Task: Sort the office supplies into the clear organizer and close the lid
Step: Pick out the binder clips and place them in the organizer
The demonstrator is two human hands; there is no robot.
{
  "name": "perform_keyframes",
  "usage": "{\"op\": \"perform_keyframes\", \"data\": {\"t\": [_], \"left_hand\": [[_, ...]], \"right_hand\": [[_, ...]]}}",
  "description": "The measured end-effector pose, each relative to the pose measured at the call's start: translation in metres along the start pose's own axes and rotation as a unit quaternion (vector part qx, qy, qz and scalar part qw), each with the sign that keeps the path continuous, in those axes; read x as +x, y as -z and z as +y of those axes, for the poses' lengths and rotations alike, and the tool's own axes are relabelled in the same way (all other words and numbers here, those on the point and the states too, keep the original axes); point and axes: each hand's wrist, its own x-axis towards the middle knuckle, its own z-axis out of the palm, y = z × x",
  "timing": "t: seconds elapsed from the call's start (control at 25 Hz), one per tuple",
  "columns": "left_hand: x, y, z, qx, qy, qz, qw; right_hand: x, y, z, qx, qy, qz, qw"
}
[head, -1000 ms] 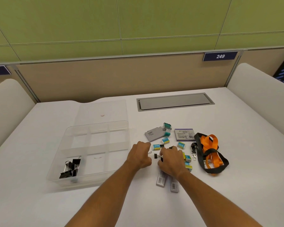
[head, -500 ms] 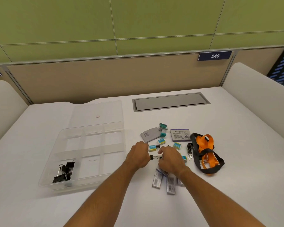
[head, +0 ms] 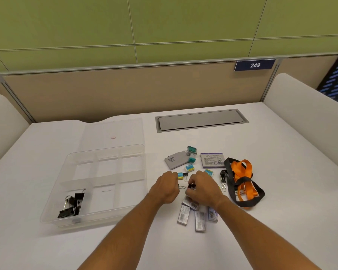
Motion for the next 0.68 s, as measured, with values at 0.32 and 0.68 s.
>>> {"op": "perform_keyframes", "data": {"t": [0.32,0.68], "left_hand": [[0.0,-0.003,-0.005,-0.02,0.024,-0.016,0.999],[0.004,-0.018,-0.002,0.048,0.003,-0.035,0.998]], "right_hand": [[0.004,0.02,0.013,0.267,-0.151,0.084,0.948],[0.009,0.03,0.025,0.555,-0.322,0.023,0.767]]}}
